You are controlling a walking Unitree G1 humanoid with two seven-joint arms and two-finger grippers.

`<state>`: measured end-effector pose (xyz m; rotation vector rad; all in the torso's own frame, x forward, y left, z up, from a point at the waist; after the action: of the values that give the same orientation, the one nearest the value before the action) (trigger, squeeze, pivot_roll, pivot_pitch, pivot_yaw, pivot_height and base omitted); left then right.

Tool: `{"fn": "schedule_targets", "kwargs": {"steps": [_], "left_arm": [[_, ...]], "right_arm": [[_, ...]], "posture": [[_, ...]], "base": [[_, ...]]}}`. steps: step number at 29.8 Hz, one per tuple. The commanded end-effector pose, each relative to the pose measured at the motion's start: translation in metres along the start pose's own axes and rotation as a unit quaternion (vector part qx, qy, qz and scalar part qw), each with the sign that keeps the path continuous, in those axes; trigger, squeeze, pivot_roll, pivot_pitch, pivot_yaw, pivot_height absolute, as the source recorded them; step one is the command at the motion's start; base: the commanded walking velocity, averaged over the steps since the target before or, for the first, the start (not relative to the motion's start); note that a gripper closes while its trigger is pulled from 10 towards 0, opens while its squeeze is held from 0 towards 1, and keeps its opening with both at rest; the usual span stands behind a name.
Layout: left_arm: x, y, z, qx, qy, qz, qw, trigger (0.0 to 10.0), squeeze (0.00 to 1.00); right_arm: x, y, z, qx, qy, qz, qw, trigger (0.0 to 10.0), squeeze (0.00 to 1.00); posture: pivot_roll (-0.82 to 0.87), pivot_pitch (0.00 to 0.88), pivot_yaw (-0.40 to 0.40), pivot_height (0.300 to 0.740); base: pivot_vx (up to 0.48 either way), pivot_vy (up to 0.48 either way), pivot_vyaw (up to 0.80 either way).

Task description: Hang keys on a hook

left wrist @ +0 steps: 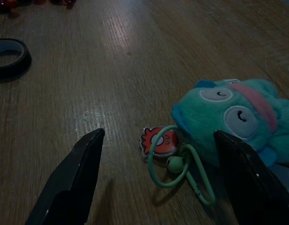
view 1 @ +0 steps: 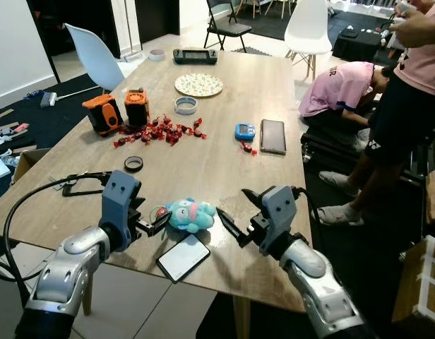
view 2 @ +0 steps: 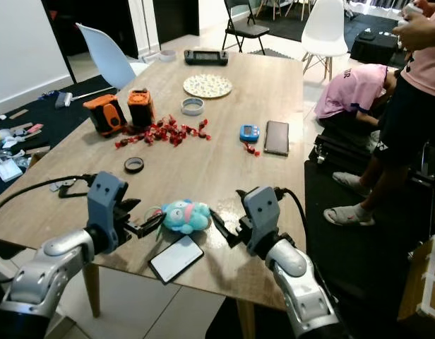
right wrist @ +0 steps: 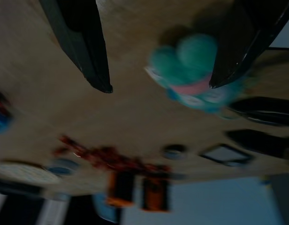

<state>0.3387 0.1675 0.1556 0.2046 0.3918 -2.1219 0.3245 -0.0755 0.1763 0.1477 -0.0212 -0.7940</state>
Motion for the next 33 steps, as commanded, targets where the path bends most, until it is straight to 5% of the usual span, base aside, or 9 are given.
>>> {"fn": "schedule_targets", "kwargs": {"steps": [1,7,10,12,16,18,21,24,33], "left_arm": [[0.001,-0.002,-0.005,-0.003,0.0,0.006,1.0,10.0,0.0],[0.003,0.0,-0.009,-0.007,-0.002,0.006,1.0,10.0,0.0],[0.003,0.001,-0.013,-0.012,-0.004,0.007,1.0,8.0,0.0],[0.003,0.001,-0.013,-0.012,-0.004,0.007,1.0,8.0,0.0],[0.0,-0.002,-0.023,-0.029,-0.004,0.016,0.999,4.2,0.0],[-0.001,-0.003,-0.026,-0.034,-0.005,0.019,0.999,3.9,0.0],[-0.002,-0.005,-0.028,-0.036,-0.005,0.02,0.999,1.3,0.0],[-0.002,-0.006,-0.03,-0.039,-0.005,0.021,0.999,0.0,0.0],[-0.005,-0.01,-0.031,-0.039,-0.008,0.029,0.999,0.0,0.0]], "right_arm": [[-0.008,-0.009,-0.005,-0.031,0.004,0.036,0.999,10.0,0.0],[-0.014,-0.017,-0.015,-0.074,-0.004,0.071,0.995,10.0,0.0],[-0.013,-0.02,-0.023,-0.088,0.003,0.069,0.994,10.0,0.0],[-0.013,-0.02,-0.023,-0.088,0.003,0.069,0.994,10.0,0.0],[-0.022,-0.024,-0.03,-0.103,0.027,0.08,0.991,10.0,0.0],[-0.024,-0.025,-0.03,-0.105,0.034,0.086,0.99,10.0,0.0],[-0.027,-0.026,-0.03,-0.105,0.041,0.094,0.989,10.0,0.0],[-0.028,-0.026,-0.029,-0.104,0.044,0.096,0.989,10.0,0.0],[-0.028,-0.026,-0.03,-0.109,0.049,0.096,0.988,10.0,0.0]], "posture": [[0.12,0.163,-0.049,0.74],[0.11,0.16,-0.05,0.74],[0.1,0.157,-0.048,0.74],[0.1,0.157,-0.048,0.74],[0.11,0.157,-0.047,0.74],[0.11,0.157,-0.048,0.74],[0.11,0.159,-0.048,0.74],[0.11,0.163,-0.05,0.74],[0.11,0.167,-0.051,0.74]], "base": [[0.0,0.0,0.0],[0.0,0.0,0.0],[0.0,0.0,0.0],[0.0,0.0,0.0],[0.0,0.0,0.0],[0.0,0.0,0.0],[0.0,0.0,0.0],[0.0,0.0,0.0],[0.0,0.0,0.0]]}}
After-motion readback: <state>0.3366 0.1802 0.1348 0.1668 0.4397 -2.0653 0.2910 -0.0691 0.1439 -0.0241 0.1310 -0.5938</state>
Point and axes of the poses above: a point about 5 cm out from each wrist's last joint towards the gripper, its own y axis pointing out of the wrist towards the gripper, its own z axis along the axis of the wrist's last joint, x = y × z, the point moved 4 cm from there along y, pointing out of the wrist towards the gripper, and after that the axes turned 15 degrees about y, right-handed, at the moved point
